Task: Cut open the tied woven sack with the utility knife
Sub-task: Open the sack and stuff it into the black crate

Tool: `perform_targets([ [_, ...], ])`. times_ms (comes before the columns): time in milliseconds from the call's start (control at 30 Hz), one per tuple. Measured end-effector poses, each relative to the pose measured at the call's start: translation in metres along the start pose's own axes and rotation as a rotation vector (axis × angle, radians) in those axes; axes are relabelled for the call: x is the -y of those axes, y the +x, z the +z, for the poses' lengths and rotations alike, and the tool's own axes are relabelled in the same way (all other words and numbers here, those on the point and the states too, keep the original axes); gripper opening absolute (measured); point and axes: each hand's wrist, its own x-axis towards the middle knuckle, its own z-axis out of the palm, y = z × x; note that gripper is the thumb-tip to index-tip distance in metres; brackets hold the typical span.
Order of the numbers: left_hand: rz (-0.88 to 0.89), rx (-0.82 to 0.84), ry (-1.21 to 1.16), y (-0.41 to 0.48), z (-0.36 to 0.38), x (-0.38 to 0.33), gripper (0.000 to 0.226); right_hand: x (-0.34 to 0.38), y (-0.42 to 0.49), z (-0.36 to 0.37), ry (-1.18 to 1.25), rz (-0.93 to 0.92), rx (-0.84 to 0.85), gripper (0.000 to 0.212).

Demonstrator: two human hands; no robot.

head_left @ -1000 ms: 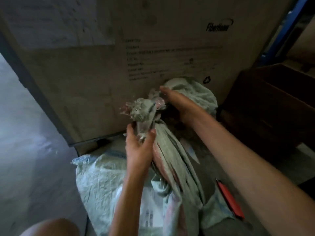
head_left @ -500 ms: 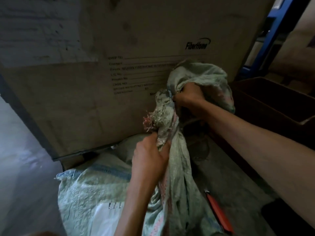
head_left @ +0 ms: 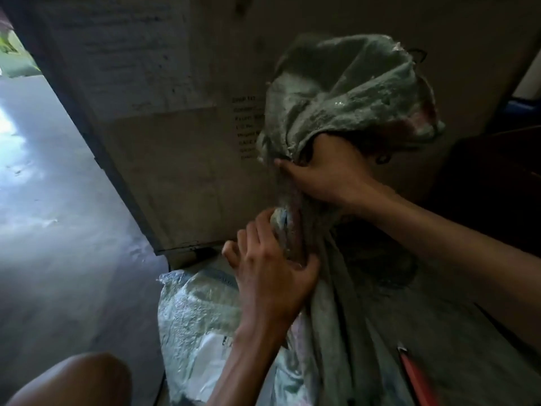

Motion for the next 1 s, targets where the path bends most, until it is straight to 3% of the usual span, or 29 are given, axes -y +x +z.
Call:
perform_targets([
  [67, -0.200, 0.091, -0.257, 0.007, 0.004, 0.009, 0.049, 0.005, -0.004, 0.002, 0.144, -0.020, 0.133, 0.044],
  [167, -0.637, 0.228, -0.760, 0.030, 0.003, 0.033, 0.030, 0.001, -0.008, 0.007, 0.334, -0.002, 0.459, 0.041],
  [200, -0.773, 0.262, -0.923, 0.035, 0.002, 0.041, 0.027, -0.002, -0.008, 0.007, 0.419, -0.005, 0.475, 0.034],
  [300, -0.996, 0.305, -1.304, 0.040, -0.004, 0.058, 0.026, -0.006, 0.000, 0.004, 0.471, -0.075, 0.082, 0.017],
  [367, -1.070, 0.291, -1.471, 0.042, -0.009, 0.067, 0.034, -0.001, 0.004, 0.003, 0.390, -0.106, -0.052, 0.008],
  [433, -1.105, 0.242, -1.573, 0.046, -0.016, 0.072, 0.037, 0.006, 0.007, 0.008, 0.253, -0.070, 0.020, 0.019],
  [500, -1.113, 0.222, -1.658, 0.047, -0.025, 0.071, 0.037, 0.012, 0.007, 0.013, 0.141, 0.004, 0.194, 0.040],
  [600, -1.066, 0.172, -1.790, 0.050, -0.035, 0.073, 0.046, 0.027, -0.007, 0.028, 0.233, 0.017, 0.408, 0.059],
  [667, -1.060, 0.136, -1.850, 0.050, -0.040, 0.073, 0.052, 0.036, -0.018, 0.046, 0.395, -0.044, 0.364, 0.040],
  [733, -1.039, 0.143, -1.813, 0.047, -0.039, 0.067, 0.063, 0.042, -0.022, 0.062, 0.469, -0.036, 0.208, 0.034],
  [867, -0.946, -0.044, -1.710, 0.035, -0.046, 0.041, 0.059, 0.054, -0.014, 0.070, 0.334, -0.060, -0.041, 0.032],
  [933, -0.812, -0.053, -1.521, 0.031, -0.052, 0.033, 0.076, 0.060, -0.008, 0.064, 0.269, -0.091, -0.048, 0.037],
  [1000, -0.672, 0.061, -1.259, 0.028, -0.056, 0.034, 0.099, 0.062, 0.000, 0.055, 0.238, -0.088, -0.019, 0.042],
])
